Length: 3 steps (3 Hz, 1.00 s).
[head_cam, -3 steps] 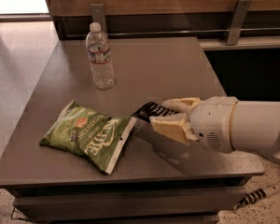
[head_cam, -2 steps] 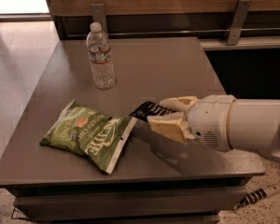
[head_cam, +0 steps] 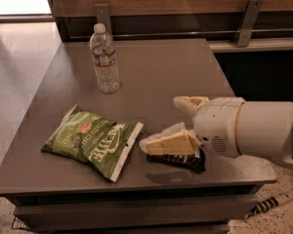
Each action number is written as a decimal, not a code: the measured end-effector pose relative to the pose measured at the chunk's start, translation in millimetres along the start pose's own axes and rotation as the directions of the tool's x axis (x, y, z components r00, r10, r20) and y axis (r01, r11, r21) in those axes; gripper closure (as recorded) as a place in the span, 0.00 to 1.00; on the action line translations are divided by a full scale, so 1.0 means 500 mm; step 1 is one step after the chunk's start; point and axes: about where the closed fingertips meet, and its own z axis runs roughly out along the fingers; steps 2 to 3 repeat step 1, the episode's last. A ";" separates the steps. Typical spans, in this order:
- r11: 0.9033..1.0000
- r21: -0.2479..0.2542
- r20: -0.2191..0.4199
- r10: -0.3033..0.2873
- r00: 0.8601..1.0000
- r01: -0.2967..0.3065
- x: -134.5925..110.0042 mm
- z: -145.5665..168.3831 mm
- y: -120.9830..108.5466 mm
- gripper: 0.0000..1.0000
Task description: Move rxbar chocolate near green jalapeno chip bag
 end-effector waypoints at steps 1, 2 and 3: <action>1.000 0.000 0.000 -0.001 1.000 0.001 -0.001 0.000 0.000 0.00; 1.000 0.000 0.000 -0.001 1.000 0.001 -0.001 0.000 0.000 0.00; 1.000 0.000 0.000 -0.001 1.000 0.001 -0.001 0.000 0.000 0.00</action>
Offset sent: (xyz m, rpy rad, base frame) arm 0.0000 0.0000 0.0000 0.0000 0.0000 0.0000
